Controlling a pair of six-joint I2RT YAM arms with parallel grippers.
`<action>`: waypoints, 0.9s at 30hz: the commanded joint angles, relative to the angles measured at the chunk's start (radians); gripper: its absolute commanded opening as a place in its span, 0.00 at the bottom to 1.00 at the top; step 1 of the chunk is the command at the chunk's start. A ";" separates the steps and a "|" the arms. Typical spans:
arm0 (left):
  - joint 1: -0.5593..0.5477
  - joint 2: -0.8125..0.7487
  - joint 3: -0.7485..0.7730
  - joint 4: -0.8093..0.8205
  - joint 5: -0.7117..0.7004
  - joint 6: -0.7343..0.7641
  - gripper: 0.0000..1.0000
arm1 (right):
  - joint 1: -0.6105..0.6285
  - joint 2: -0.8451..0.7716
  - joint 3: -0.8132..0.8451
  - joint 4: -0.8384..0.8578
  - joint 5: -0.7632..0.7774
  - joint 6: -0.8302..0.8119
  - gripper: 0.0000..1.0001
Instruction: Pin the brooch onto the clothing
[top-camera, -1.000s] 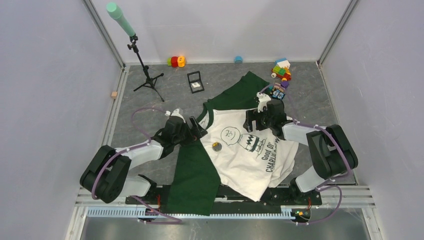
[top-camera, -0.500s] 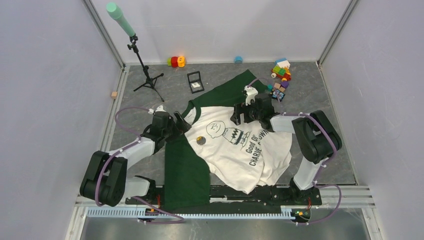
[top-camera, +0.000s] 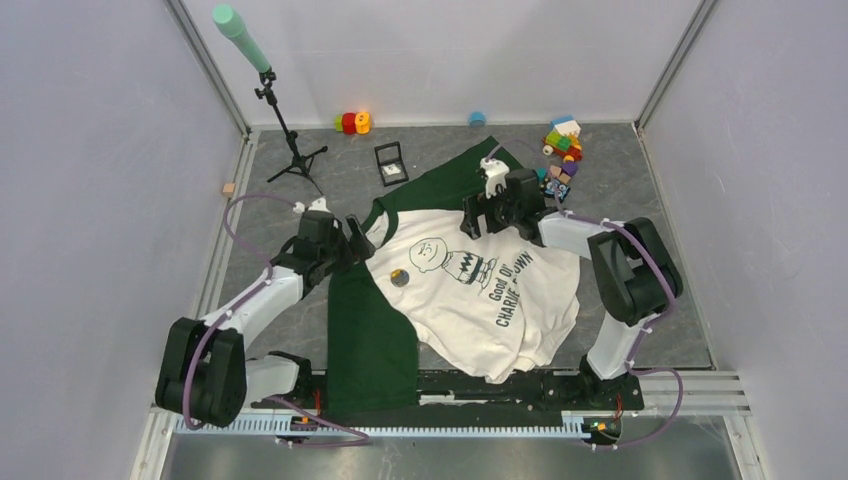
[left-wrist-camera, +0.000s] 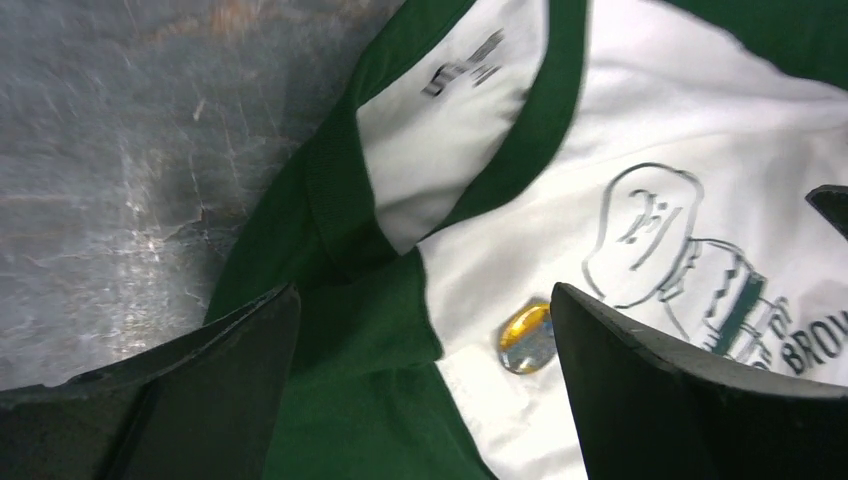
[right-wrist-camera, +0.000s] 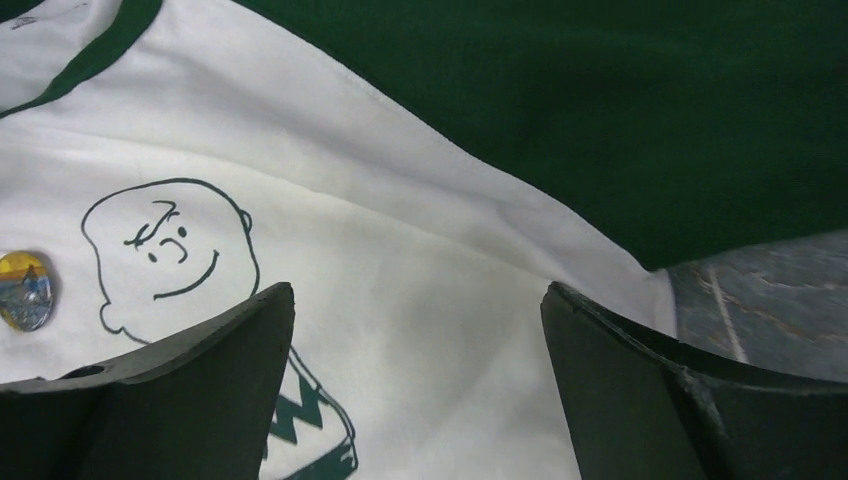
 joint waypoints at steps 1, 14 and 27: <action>0.007 -0.139 0.143 -0.139 -0.035 0.088 1.00 | -0.028 -0.185 0.052 -0.081 0.035 -0.087 0.98; 0.007 -0.433 0.489 -0.360 -0.050 0.359 1.00 | -0.111 -0.900 -0.206 -0.097 0.665 -0.165 0.98; 0.007 -0.639 0.281 -0.283 -0.129 0.367 1.00 | -0.111 -1.281 -0.660 0.155 0.791 -0.165 0.98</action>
